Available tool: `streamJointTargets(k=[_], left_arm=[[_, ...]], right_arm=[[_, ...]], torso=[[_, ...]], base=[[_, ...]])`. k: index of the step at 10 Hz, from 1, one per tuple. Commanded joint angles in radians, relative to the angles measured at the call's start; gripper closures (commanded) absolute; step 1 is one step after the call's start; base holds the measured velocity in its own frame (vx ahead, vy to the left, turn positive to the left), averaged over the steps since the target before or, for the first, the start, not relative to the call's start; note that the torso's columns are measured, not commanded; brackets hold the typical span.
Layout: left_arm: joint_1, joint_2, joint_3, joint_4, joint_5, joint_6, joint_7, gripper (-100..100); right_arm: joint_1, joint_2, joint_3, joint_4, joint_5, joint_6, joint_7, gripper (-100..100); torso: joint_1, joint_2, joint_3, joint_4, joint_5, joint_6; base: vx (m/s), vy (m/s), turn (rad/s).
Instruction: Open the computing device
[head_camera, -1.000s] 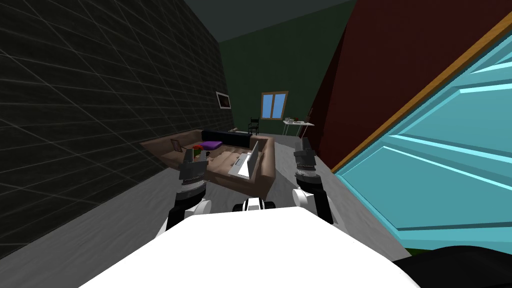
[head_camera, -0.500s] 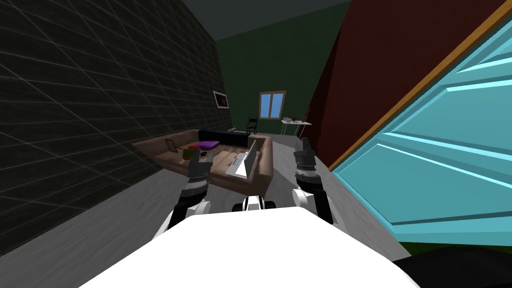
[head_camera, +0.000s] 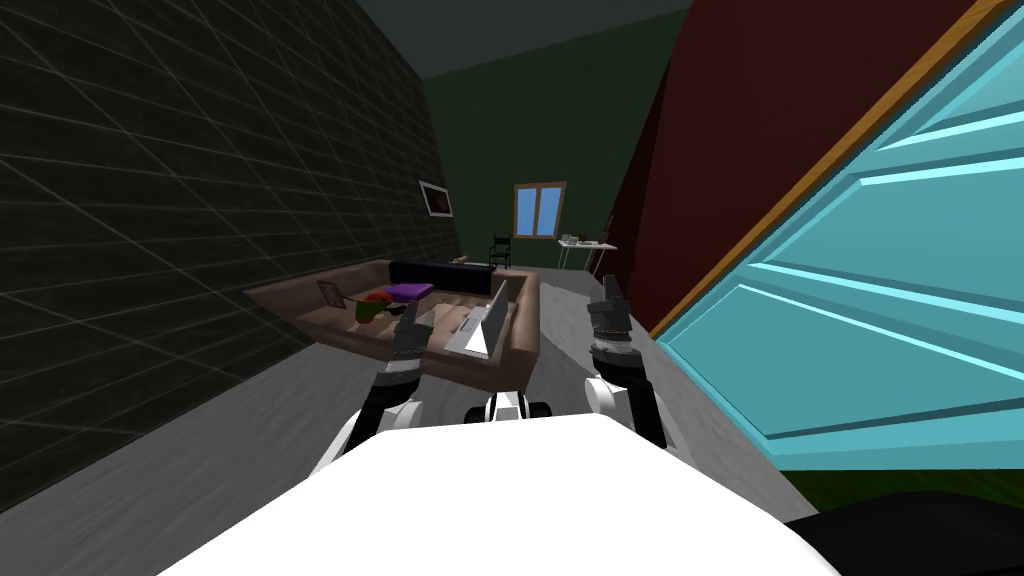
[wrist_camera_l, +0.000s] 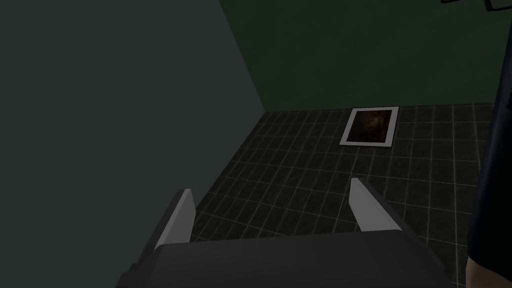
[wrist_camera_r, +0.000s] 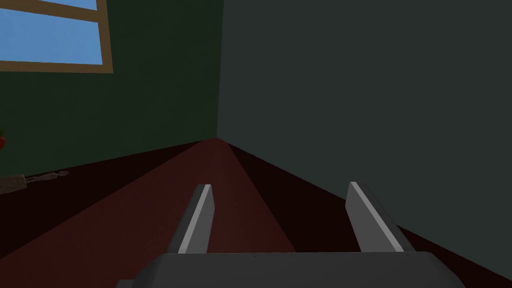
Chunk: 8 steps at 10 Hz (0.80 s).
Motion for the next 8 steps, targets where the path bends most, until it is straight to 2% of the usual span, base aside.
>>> streamJointTargets(k=[1, 4, 8], left_arm=[[-0.014, 0.020, 0.000, 0.041, -0.011, 0.040, -0.002, -100], [-0.034, 0.051, -0.008, 0.094, -0.034, 0.116, -0.008, -100], [-0.051, 0.087, -0.016, 0.139, -0.053, 0.183, -0.014, -100]], right_arm=[[0.000, 0.000, 0.000, 0.000, 0.000, 0.000, 0.000, 0], [0.000, 0.000, 0.000, 0.000, 0.000, 0.000, 0.000, 0], [0.000, 0.000, 0.000, 0.000, 0.000, 0.000, 0.000, 0]], torso=[[0.001, 0.000, 0.000, 0.000, 0.000, 0.000], [-0.001, 0.000, 0.000, 0.000, 0.000, 0.000], [0.001, 0.000, 0.000, 0.000, 0.000, 0.000]], base=[[0.010, -0.042, -0.046], [0.005, -0.063, -0.070], [0.009, -0.051, -0.050]])
